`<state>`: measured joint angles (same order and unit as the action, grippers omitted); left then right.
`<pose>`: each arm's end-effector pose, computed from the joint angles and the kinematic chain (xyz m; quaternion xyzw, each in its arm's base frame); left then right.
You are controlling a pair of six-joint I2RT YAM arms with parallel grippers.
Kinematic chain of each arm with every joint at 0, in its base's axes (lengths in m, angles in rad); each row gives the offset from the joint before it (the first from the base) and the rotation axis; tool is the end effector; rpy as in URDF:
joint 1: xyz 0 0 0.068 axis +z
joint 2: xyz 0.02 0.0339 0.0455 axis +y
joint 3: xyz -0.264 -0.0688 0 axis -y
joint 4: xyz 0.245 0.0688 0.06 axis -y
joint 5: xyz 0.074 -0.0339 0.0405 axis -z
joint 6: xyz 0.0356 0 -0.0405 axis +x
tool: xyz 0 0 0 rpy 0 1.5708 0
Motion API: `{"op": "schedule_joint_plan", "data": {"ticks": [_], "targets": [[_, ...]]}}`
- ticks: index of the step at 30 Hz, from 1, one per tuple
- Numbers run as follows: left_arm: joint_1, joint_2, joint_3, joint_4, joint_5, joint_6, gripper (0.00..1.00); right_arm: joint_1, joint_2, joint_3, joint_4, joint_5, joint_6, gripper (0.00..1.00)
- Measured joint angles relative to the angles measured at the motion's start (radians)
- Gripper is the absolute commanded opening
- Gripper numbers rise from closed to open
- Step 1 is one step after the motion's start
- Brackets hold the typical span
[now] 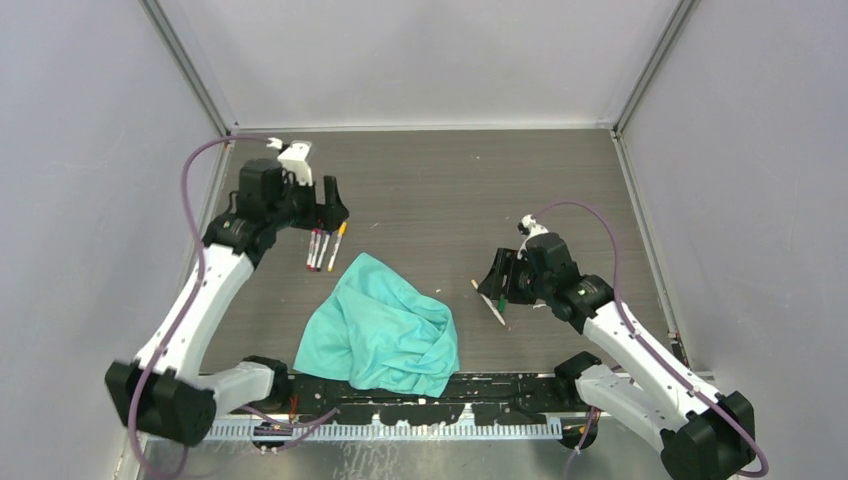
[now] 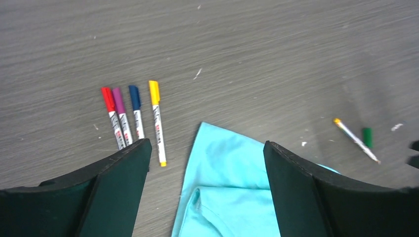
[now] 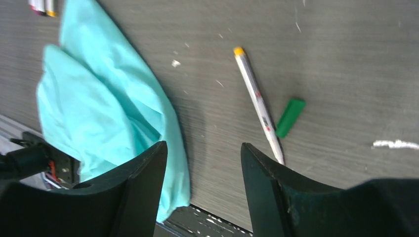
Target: Insert the pens into the pen caps
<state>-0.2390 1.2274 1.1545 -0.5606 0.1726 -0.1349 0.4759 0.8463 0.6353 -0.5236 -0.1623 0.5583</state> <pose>0.2587 -0.0693 0.3395 0.0851 0.8856 -0.1592 0.4279 0.1557 0.0867 0.2454 0.0046 0.9114 0.2645 0.3152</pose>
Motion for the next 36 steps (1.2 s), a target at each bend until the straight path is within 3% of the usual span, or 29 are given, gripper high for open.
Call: {"op": "schedule_joint_plan", "data": {"ticks": [4, 8, 30, 36], "targets": [[0.000, -0.219, -0.142, 0.076, 0.052, -0.018, 0.94, 0.002, 0.025, -0.056, -0.027, 0.024, 0.022, 0.55], [0.000, -0.305, -0.236, 0.097, 0.059, -0.027, 0.94, 0.014, 0.048, -0.079, -0.034, 0.070, 0.043, 0.50], [-0.003, -0.335, -0.248, 0.100, 0.070, -0.033, 0.95, 0.114, 0.163, -0.124, -0.019, 0.225, 0.079, 0.47], [-0.010, -0.338, -0.248, 0.100, 0.068, -0.032, 0.95, 0.119, 0.195, -0.124, 0.000, 0.230, 0.069, 0.38]]}}
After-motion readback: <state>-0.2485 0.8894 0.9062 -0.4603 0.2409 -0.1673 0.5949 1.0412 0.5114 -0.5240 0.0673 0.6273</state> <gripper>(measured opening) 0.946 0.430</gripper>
